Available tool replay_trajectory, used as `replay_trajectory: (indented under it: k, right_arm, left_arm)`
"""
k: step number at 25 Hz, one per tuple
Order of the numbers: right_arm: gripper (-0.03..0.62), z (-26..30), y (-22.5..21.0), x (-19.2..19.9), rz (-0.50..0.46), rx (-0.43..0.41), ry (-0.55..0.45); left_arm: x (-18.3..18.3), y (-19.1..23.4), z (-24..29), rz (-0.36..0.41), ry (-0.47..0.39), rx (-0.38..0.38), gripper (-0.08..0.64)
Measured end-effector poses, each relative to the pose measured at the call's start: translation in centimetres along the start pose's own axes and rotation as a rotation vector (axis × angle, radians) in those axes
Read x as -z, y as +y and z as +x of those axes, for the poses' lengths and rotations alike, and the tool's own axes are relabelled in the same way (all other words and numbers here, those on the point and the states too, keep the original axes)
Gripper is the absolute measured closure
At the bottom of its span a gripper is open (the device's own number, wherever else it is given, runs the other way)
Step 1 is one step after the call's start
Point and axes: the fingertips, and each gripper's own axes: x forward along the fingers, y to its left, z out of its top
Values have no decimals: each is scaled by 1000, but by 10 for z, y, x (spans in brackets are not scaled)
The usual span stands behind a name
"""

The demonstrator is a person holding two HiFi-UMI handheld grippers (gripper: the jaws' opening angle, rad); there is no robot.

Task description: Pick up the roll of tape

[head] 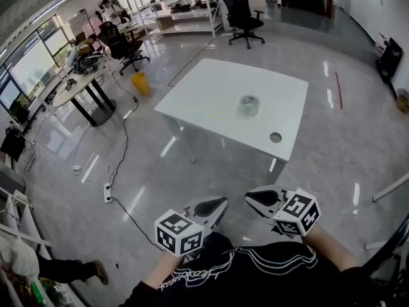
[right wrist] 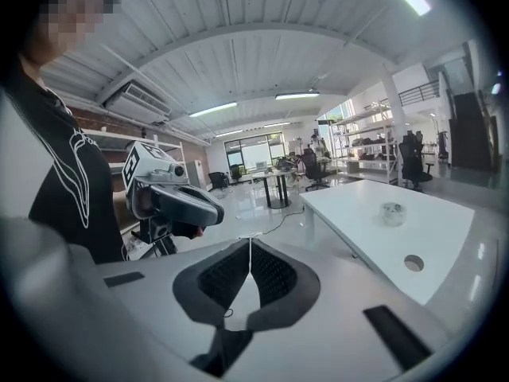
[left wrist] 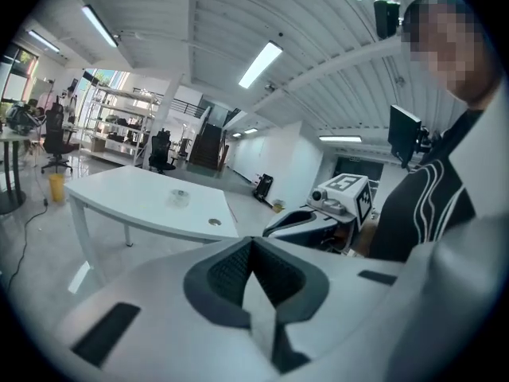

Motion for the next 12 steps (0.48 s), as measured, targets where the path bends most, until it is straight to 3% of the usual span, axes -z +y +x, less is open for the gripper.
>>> replay_trajectory:
  k: [6, 12]
  right_arm:
    - [580, 83, -59, -51, 65, 80, 14]
    - [578, 150, -119, -110, 83, 187, -43]
  left_arm:
    - [-48, 113, 11, 41, 53, 90, 557]
    - [-91, 217, 16, 84, 66, 148, 557]
